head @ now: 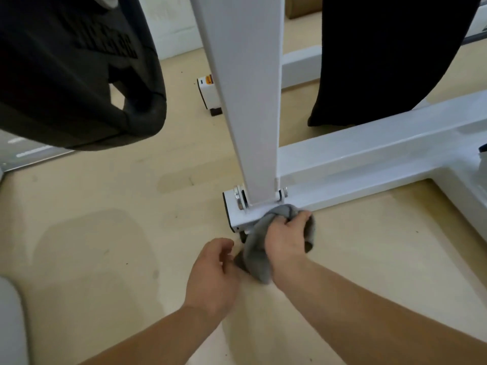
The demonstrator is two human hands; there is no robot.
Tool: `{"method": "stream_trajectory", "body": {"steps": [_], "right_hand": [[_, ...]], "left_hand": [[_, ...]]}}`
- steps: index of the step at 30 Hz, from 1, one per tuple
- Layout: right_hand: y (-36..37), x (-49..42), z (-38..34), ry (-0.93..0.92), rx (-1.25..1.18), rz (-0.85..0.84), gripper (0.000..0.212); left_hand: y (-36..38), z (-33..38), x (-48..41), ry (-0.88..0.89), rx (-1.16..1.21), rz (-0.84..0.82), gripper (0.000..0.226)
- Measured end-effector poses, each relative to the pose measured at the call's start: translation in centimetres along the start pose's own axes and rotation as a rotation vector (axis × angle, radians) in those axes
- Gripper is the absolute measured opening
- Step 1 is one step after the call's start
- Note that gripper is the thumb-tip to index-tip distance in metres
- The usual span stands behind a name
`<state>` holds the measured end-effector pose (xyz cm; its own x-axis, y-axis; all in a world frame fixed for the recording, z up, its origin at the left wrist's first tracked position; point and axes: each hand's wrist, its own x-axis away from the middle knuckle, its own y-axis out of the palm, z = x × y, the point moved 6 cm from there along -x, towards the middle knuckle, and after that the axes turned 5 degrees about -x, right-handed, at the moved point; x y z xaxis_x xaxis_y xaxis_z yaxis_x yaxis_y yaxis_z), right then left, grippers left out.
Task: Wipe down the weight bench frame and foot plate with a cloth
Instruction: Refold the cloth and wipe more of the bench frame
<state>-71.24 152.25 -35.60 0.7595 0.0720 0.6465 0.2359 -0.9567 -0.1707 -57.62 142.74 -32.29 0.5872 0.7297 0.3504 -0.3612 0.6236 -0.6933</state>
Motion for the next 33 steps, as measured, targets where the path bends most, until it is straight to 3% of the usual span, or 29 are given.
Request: {"method": "stream_trajectory", "body": {"steps": [3,7,10,14,18,21,23,25,28,33], "right_hand": [[-2.1,-0.8,-1.1,0.065,-0.041,0.047,0.058],[2.3,4.2,-1.8,0.143,-0.075,-0.146,0.037],[4.6,7.0,-1.6,0.085,-0.107,-0.269,0.022],[1.7,6.8,-1.9,-0.195,0.022,-0.460,0.015],[-4.5,5.5,-2.8,-0.170,0.031,-0.474,0.007],[-8.6,4.5,-3.4,-0.113,0.181,-0.583,0.010],[-13.0,2.8,-4.7,-0.168,0.273,-0.461,0.015],[-18.3,1.1,-6.1,-0.299,0.351,-0.198,0.025],[-26.1,0.8,-6.5,-0.447,0.492,0.123,0.019],[-35.2,0.9,-4.8,-0.489,0.723,0.336,0.033]], "left_hand": [[-0.3,-0.3,0.5,0.043,-0.028,0.011,0.028],[-1.4,-0.9,0.5,-0.011,0.008,0.020,0.031],[-2.0,-1.4,0.8,-0.089,0.128,0.030,0.030],[-1.8,-0.5,2.2,-0.269,0.438,0.141,0.031],[4.0,3.1,3.8,-0.529,0.786,-0.149,0.058],[7.6,7.4,5.1,-0.548,0.915,-0.310,0.048],[9.7,9.5,5.1,-0.452,0.788,-0.376,0.035],[11.9,11.3,4.8,-0.342,0.565,-0.366,0.026],[15.2,15.2,5.2,-0.212,0.394,-0.313,0.025],[20.9,22.8,5.3,-0.010,0.354,-0.282,0.023]]}}
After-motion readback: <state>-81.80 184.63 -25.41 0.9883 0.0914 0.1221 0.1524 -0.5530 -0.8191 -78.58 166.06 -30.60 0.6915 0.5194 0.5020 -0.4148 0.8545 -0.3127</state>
